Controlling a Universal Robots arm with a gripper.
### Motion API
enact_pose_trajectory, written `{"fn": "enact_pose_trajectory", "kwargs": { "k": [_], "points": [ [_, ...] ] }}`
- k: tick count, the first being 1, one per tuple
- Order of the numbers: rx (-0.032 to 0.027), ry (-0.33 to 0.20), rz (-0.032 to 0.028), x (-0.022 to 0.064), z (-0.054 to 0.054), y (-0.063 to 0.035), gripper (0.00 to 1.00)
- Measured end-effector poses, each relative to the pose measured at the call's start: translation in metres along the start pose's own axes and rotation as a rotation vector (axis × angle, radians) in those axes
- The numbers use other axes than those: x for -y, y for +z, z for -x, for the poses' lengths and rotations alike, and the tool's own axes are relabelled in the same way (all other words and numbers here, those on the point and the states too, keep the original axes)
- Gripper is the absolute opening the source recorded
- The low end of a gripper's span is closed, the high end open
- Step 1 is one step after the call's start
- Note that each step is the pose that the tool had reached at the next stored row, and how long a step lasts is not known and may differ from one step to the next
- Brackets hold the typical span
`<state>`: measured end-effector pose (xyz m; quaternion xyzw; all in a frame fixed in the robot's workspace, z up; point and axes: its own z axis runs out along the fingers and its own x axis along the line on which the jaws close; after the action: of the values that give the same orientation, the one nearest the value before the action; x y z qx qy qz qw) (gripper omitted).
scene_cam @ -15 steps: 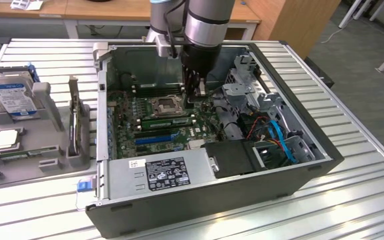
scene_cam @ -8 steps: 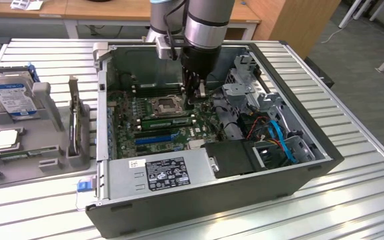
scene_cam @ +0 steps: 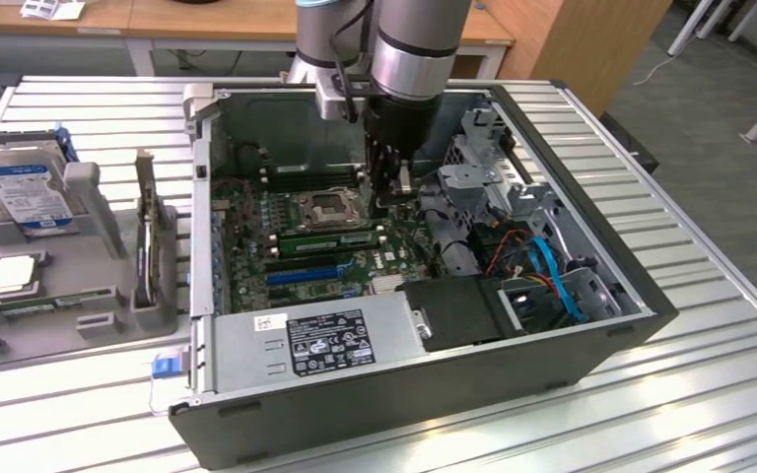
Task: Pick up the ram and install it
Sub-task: 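Press down the ram until it locks into place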
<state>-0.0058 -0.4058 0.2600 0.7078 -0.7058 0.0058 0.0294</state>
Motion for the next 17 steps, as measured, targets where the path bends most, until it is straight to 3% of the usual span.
{"fn": "enact_pose_trajectory", "kwargs": {
  "k": [13,17],
  "points": [
    [-0.0017,0.000,0.0001,0.0007,-0.001,0.0235,0.11],
    [-0.0040,0.000,0.0001,0.0008,-0.001,0.0241,0.11]
  ]
}}
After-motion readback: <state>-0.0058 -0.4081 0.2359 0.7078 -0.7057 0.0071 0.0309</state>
